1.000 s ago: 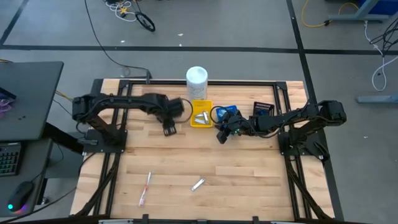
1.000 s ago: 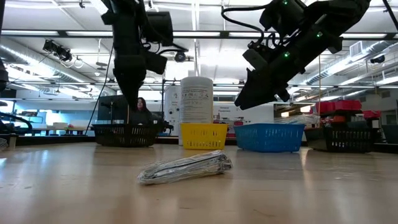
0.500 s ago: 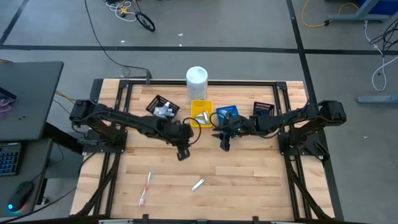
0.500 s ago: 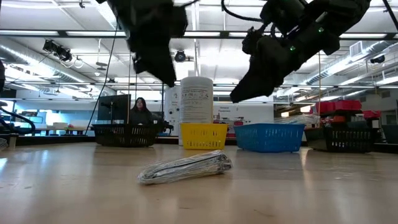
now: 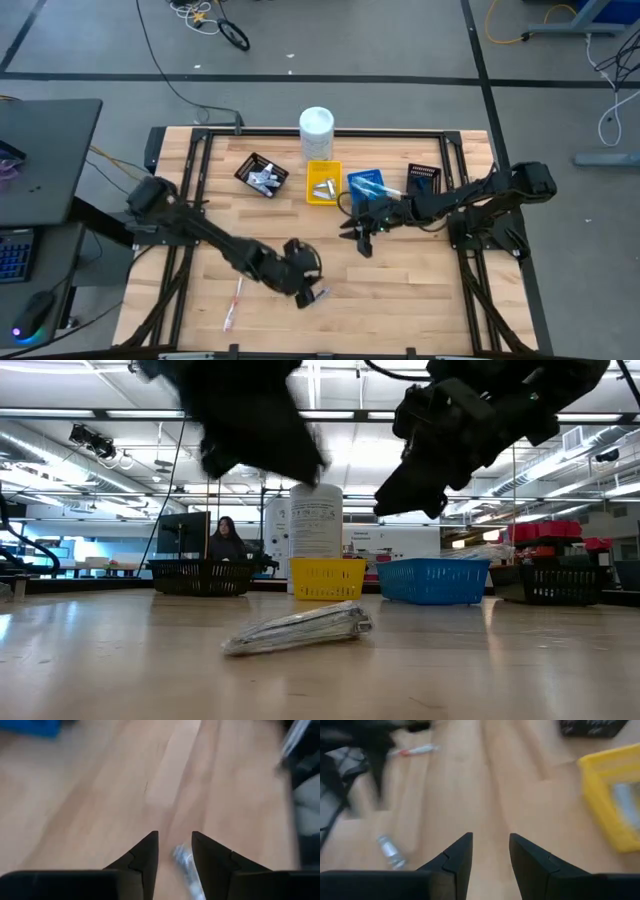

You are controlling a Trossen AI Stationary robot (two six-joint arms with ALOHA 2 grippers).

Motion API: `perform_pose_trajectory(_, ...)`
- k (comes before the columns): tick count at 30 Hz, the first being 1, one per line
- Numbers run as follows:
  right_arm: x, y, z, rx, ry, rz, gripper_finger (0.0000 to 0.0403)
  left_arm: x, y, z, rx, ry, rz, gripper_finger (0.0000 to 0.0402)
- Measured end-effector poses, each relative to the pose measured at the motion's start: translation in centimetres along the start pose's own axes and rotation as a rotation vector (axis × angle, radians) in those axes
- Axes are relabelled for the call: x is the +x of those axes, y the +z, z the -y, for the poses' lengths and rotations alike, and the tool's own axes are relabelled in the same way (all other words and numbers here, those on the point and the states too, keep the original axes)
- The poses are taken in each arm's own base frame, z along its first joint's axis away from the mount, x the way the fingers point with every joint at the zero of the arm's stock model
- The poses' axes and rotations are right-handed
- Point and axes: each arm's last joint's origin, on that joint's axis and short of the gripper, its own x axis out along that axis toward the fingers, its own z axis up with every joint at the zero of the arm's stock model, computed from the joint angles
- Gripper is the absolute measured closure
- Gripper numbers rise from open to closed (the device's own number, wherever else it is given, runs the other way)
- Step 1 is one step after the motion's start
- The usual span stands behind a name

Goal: Pick & Place Travel size toiletries
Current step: Put the silver nail cutter into the yellow bin

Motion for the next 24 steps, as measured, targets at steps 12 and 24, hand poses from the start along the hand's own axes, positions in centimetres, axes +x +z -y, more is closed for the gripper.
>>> perform_pose_trajectory(12, 1.7, -3.4, -4.5, -0.006, 0.04, -0.038, 0.0265, 6.7, -8.4, 2.0, 0.051, 0.121, -0.009, 0.0223)
perform_pose_trajectory(24, 3.0, -4.7, -4.8, -0.056, 0.026, -0.034, 0.0265, 6.2, -7.8, 3.5, 0.273, 0.112, -0.004, 0.0231)
